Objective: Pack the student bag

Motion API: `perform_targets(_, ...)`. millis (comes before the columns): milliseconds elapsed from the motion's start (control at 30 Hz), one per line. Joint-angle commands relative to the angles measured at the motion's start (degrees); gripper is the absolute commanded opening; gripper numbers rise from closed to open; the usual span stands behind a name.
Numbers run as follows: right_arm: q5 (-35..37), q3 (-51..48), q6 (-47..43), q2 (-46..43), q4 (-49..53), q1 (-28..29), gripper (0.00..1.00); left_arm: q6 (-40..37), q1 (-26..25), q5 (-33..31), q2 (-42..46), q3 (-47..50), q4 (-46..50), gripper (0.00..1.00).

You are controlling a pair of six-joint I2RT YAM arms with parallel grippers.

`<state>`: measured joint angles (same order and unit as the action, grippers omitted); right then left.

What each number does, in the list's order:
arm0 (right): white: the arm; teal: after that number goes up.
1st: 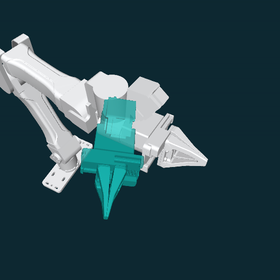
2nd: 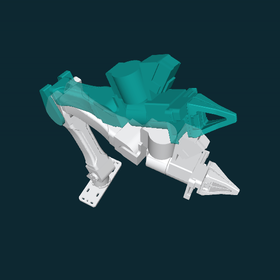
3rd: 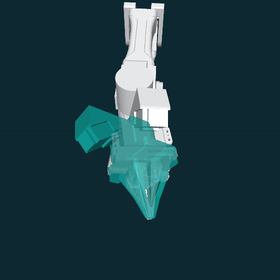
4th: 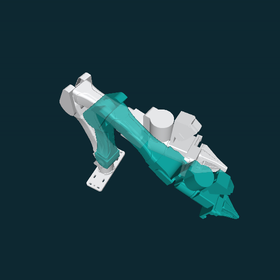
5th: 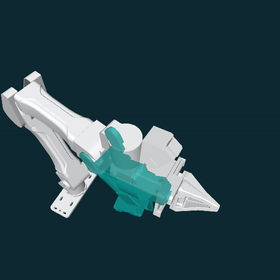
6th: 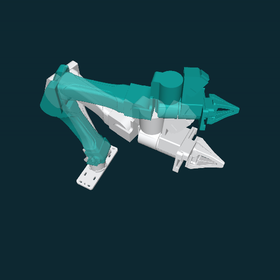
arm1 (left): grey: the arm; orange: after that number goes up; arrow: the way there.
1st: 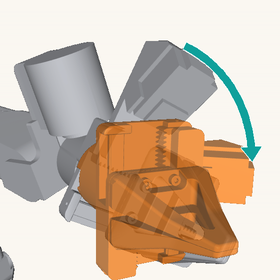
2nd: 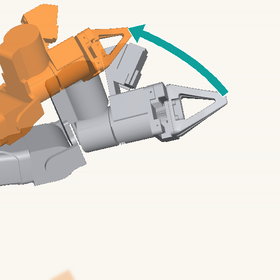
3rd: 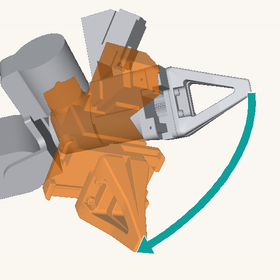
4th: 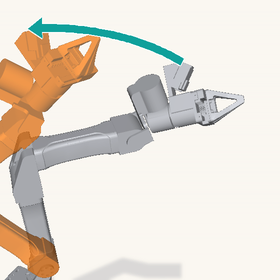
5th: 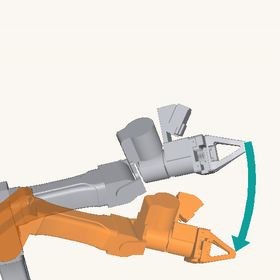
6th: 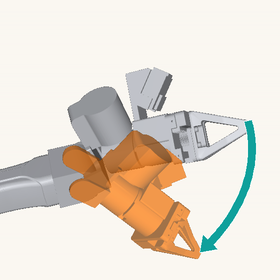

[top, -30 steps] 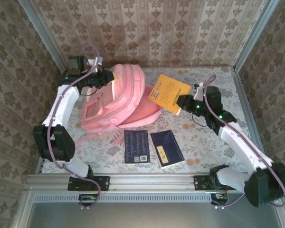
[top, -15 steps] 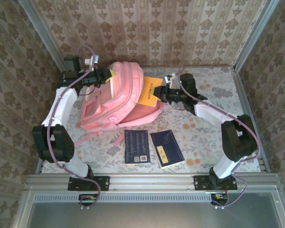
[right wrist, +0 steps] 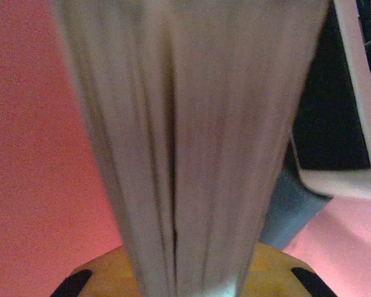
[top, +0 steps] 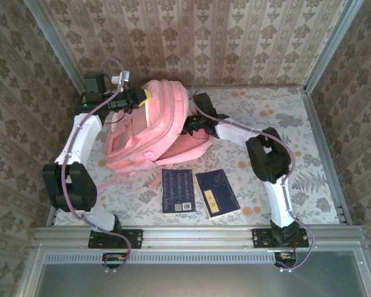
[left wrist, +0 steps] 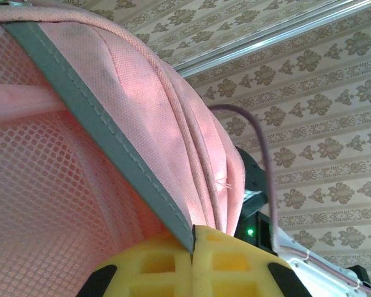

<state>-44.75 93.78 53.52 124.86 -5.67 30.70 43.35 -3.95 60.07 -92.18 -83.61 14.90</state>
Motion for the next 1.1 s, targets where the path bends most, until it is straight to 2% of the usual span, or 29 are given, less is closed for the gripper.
perform_targets(0, 6.1, 8.4, -3.5, 2.6, 6.5, 3.3, 0.22, -1.0, -0.4, 4.8, 4.0, -1.6, -7.4, 0.0)
perform_targets(167, 12.9, 12.0, -6.4, 4.5, 13.0, 4.4, 0.46, -1.1, 0.3, 3.7, 3.7, -1.4, -6.9, 0.0)
perform_targets(300, 20.1, 5.3, -9.8, -1.9, 12.6, 3.4, 0.65, -1.0, 1.4, 2.8, 3.7, -0.9, -6.7, 0.0)
perform_targets(433, 23.1, -1.7, -12.7, -8.5, 10.9, 2.1, 0.77, 0.4, 2.3, 1.9, 3.7, 0.5, -8.1, 0.0)
perform_targets(567, 23.0, -6.9, -12.7, -13.4, 8.9, 0.1, 0.78, 0.7, 2.9, 0.6, 3.7, 1.2, -8.2, 0.0)
perform_targets(633, 25.3, -10.2, -12.7, -16.8, 9.1, -0.9, 0.78, -0.8, 3.0, -1.1, 3.7, 0.6, -5.4, 0.0)
perform_targets(800, 40.8, -20.6, -14.8, -28.6, 15.0, -1.1, 0.77, -6.0, 2.1, -7.6, 3.3, -1.8, 3.8, 0.0)
perform_targets(933, 52.1, -33.3, -14.1, -38.7, 16.2, -0.1, 0.76, -9.9, -0.9, -14.1, 1.7, -2.5, 8.4, 0.0)
perform_targets(1000, 53.8, -39.2, -13.5, -43.0, 15.4, -0.1, 0.76, -12.3, -3.3, -17.5, 0.2, -3.4, 11.0, 0.0)
perform_targets(1067, 54.5, -43.2, -13.8, -47.0, 16.2, 0.0, 0.76, -13.9, -5.5, -20.6, -1.5, -4.3, 12.8, 0.06)
